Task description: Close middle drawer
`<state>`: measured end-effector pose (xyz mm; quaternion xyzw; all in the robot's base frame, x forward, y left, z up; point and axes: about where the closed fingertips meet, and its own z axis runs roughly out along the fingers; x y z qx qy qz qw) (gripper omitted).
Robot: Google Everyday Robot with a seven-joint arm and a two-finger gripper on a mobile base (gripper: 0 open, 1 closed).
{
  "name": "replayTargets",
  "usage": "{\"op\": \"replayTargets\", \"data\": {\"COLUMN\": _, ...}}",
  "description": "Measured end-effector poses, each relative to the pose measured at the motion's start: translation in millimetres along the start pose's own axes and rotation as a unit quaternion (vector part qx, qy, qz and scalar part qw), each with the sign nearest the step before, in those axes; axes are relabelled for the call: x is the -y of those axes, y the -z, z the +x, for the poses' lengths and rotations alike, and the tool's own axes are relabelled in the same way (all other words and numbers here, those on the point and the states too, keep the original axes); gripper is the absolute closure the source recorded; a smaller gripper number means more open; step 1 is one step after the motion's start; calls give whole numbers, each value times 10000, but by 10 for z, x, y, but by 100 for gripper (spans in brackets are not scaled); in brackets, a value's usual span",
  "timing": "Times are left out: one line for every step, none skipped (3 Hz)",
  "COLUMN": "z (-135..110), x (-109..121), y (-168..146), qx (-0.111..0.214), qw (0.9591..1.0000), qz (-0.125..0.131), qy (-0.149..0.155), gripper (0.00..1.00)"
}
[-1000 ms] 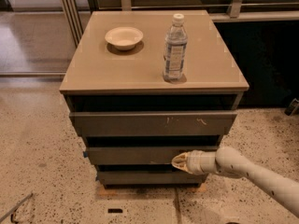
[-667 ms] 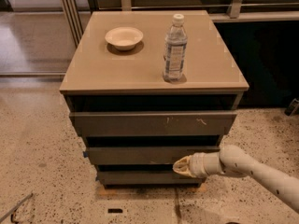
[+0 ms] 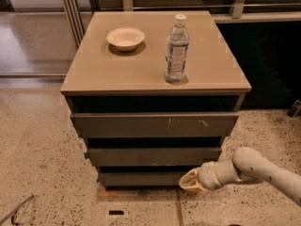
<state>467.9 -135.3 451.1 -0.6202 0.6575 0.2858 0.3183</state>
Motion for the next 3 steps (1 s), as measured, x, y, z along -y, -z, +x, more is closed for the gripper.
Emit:
{"op": "replayTargets", "data": {"z": 0, "x": 0, "y": 0, "qx": 0, "qw": 10000, "qz": 0, "qy": 0, "gripper": 100}}
{"op": "replayTargets", "data": {"z": 0, "x": 0, "y": -1, "qx": 0, "qw": 10000, "qz": -1, "qy": 0, "gripper": 81}}
{"op": "replayTargets", "data": {"z": 0, "x": 0, "y": -1, "qx": 0, "qw": 10000, "qz": -1, "qy": 0, "gripper": 58}}
